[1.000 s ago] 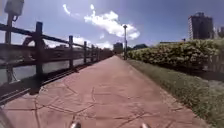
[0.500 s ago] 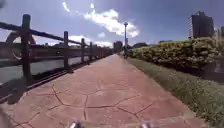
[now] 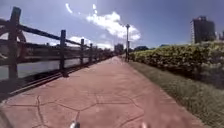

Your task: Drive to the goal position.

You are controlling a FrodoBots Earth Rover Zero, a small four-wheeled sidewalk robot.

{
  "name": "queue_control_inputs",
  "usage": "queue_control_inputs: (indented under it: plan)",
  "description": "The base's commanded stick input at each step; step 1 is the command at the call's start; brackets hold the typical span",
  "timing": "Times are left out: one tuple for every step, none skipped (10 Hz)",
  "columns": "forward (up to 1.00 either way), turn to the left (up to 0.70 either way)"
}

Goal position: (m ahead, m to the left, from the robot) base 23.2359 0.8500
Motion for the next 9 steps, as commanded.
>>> queue_control_inputs:
  plan:
    - [0.85,0.00]
    - [0.85,0.00]
    - [0.85,0.00]
    - [0.85,0.00]
    - [0.85,0.00]
    - [0.85,0.00]
    - [0.85,0.00]
    - [0.85,0.00]
    - [0.85,0.00]
